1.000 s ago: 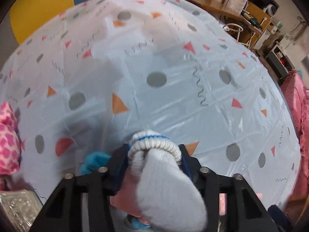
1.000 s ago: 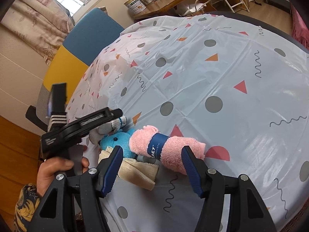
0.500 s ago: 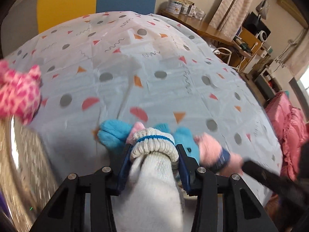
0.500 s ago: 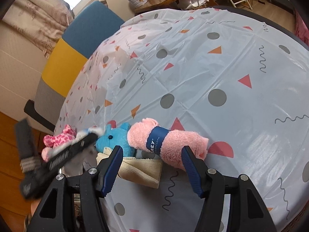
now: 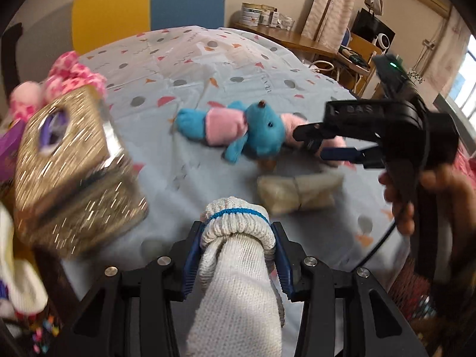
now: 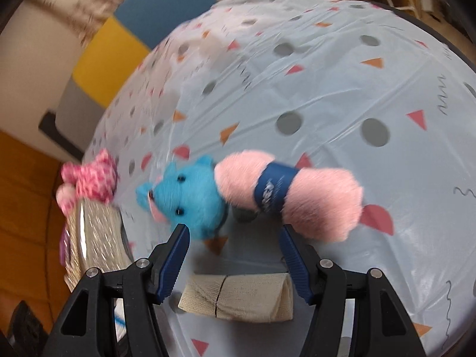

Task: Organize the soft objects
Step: 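Grasp the beige gauze roll with the right tool while the left tool holds the sock bunny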

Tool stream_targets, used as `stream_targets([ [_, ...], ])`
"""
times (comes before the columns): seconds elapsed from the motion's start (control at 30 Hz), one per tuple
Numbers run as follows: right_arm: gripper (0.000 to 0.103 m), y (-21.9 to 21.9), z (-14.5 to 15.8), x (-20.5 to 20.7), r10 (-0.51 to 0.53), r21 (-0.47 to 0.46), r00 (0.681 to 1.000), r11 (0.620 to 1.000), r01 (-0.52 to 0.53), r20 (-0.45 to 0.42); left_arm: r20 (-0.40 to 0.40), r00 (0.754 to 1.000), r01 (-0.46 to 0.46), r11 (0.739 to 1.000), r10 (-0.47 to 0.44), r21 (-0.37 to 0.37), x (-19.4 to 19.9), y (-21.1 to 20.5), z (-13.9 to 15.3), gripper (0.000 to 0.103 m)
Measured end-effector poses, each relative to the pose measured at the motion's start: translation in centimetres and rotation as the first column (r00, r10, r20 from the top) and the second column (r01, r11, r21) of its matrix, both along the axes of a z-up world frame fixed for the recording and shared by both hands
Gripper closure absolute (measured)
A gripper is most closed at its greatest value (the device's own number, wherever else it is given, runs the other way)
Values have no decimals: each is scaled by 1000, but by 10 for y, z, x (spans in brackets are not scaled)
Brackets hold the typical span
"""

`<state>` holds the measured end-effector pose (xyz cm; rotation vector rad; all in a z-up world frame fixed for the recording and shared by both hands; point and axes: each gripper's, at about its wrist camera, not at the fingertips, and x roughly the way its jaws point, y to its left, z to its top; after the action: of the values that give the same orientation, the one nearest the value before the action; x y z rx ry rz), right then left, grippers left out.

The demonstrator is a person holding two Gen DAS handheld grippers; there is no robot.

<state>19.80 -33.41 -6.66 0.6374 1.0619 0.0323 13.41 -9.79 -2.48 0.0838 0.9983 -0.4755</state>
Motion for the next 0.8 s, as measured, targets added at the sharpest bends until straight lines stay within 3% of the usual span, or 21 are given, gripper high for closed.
stream_targets([
  [0.13, 40, 20, -9, 6, 108, -35, 993, 993, -110, -51, 3, 999, -45, 999, 45, 5, -22, 24, -12, 58],
  [0.33, 37, 43, -26, 9, 211, -96, 967, 970, -225, -143, -86, 989, -125, 992, 123, -21, -33, 54, -45, 57],
  [0.47, 29, 51, -25, 5, 250, -113, 958, 957, -266, -143, -75, 991, -117, 993, 114, -32, -38, 56, -48, 56],
  [0.8, 27, 85, -23, -4, 418, -131, 893, 888, -440, -166, -72, 994, -85, 996, 85, 12, -39, 48, -52, 54],
])
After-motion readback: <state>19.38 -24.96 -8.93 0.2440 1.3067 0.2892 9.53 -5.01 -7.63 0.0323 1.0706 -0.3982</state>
